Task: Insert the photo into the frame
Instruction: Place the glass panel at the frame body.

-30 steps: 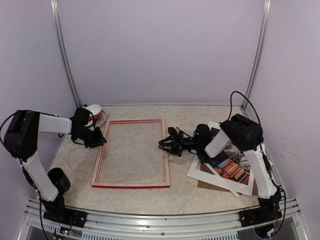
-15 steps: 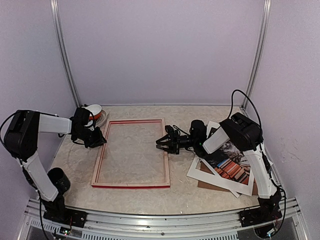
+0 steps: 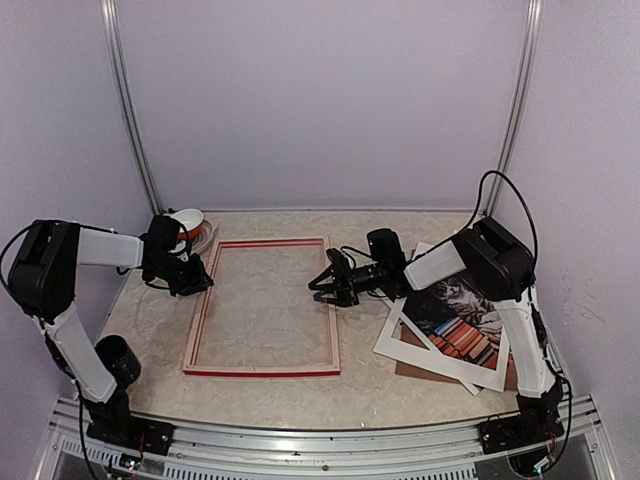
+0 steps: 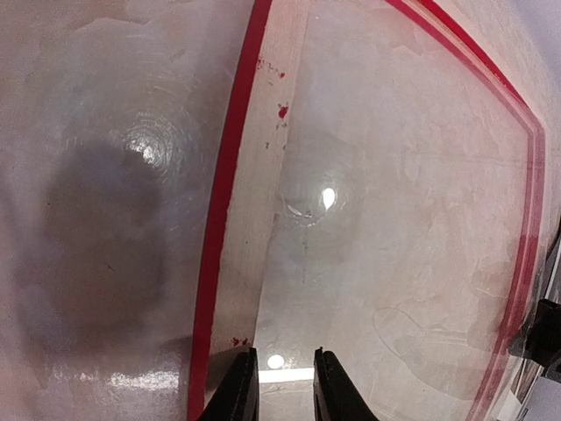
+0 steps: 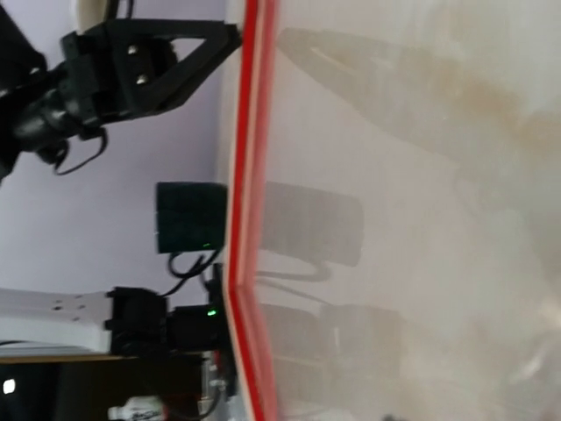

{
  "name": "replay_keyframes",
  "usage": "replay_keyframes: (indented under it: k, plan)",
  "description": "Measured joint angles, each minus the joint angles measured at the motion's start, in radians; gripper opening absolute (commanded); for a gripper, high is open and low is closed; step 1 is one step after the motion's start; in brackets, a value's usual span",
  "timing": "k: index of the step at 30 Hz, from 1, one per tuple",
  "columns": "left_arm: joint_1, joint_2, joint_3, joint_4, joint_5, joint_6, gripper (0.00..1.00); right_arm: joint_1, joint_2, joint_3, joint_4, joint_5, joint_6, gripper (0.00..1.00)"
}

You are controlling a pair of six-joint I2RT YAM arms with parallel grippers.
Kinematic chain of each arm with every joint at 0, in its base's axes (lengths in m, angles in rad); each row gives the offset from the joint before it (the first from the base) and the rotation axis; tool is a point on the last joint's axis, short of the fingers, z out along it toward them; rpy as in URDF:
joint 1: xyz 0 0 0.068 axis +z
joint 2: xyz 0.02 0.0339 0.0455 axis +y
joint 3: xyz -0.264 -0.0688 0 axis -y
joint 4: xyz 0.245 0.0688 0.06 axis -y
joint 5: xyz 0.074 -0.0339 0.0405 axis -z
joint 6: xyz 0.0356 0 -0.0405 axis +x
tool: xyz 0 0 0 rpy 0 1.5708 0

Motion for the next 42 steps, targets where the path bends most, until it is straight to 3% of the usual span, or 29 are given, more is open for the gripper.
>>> replay_keyframes:
  k: [15, 20, 35, 42]
  plan:
    - [0.000, 0.000, 0.000, 0.000, 0.000, 0.000, 0.23, 0.034, -0.096, 0.202, -0.692, 0.280, -0.407, 0.67]
    - [0.000, 0.000, 0.000, 0.000, 0.000, 0.000, 0.23, 0.035, -0.148, 0.214, -0.832, 0.385, -0.492, 0.70]
    - [-0.005, 0.015, 0.000, 0.005, 0.028, -0.008, 0.23, 0.026, -0.238, 0.214, -1.002, 0.608, -0.635, 0.75]
    - [-0.033, 0.031, 0.004, -0.003, 0.034, -0.016, 0.23, -0.069, -0.406, 0.050, -0.970, 0.657, -0.636, 0.76]
